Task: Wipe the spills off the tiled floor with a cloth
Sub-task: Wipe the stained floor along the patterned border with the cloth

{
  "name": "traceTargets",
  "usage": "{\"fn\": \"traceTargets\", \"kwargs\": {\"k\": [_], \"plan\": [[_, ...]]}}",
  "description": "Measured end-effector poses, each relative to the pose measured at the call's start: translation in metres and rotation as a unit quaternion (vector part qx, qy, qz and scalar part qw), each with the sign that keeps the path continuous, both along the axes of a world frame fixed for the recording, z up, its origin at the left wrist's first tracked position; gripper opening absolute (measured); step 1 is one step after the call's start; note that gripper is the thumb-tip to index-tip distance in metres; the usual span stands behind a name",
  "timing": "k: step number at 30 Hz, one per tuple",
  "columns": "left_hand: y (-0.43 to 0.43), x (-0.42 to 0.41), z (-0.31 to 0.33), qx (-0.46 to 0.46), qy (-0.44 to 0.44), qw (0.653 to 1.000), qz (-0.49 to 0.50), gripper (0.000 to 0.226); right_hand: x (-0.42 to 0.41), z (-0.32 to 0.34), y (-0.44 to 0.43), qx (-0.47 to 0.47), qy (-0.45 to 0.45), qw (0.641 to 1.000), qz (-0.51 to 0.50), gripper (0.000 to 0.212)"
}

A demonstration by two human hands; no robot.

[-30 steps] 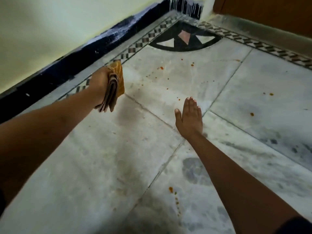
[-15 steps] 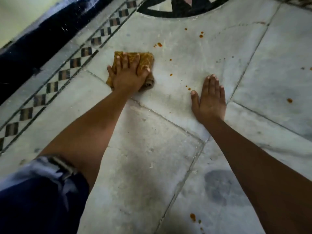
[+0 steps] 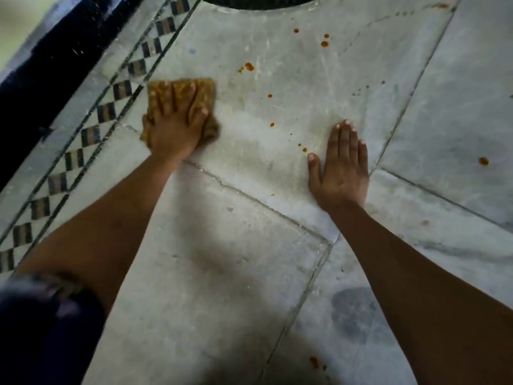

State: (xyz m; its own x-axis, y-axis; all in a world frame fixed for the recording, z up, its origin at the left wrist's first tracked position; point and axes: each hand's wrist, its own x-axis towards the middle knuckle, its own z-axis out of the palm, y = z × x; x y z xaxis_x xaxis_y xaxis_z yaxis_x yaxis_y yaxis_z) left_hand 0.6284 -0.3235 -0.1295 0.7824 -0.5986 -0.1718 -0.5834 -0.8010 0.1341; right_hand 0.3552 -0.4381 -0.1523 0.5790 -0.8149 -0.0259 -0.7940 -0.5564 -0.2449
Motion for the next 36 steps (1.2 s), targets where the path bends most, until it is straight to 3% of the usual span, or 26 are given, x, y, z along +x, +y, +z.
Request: {"fn": "traceTargets", "kwargs": {"k": [4,8,11,13,15,18,22,25,29,32,36], "plan": [[-0.072,-0.012,-0.005,-0.010,-0.007,0.997,-0.071,0.056,-0.001,0.000,0.000,-0.003,0.001,1.000,-0.004,0.072],[-0.015,-0.049,-0.010,-0.042,-0.035,0.982,-0.180,0.060,0.000,0.002,0.000,0.002,-0.010,1.000,-0.007,0.073],[0.019,-0.021,-0.007,-0.011,-0.036,0.995,-0.096,0.060,0.001,0.001,0.000,0.004,-0.004,1.000,-0.012,0.073],[-0.004,0.008,-0.002,-0.017,-0.011,1.000,-0.016,0.055,0.001,0.001,0.000,0.004,0.001,1.000,-0.011,0.073],[-0.049,0.022,-0.001,-0.033,0.014,0.999,-0.001,0.054,0.001,0.001,0.000,0.003,0.004,1.000,-0.010,0.073],[-0.100,0.004,-0.002,-0.023,0.009,0.997,-0.074,0.055,0.000,0.002,-0.001,0.000,0.003,1.000,-0.011,0.073],[-0.048,-0.030,-0.007,-0.050,-0.050,0.971,-0.227,0.057,0.001,0.004,0.000,0.006,0.004,1.000,-0.011,0.073],[-0.018,-0.005,-0.006,-0.013,-0.042,0.985,-0.169,0.058,0.000,0.003,0.000,0.010,0.004,1.000,-0.019,0.072],[-0.092,0.031,-0.002,0.004,-0.033,0.995,-0.094,0.061,0.001,0.002,-0.001,0.011,-0.002,1.000,-0.014,0.073],[-0.147,0.016,-0.005,0.018,-0.030,0.986,-0.163,0.061,0.000,0.001,-0.001,0.012,-0.009,1.000,-0.019,0.073],[-0.098,-0.012,-0.007,-0.007,-0.044,0.955,-0.292,0.063,0.002,0.002,0.000,0.012,-0.014,1.000,-0.018,0.072]]}}
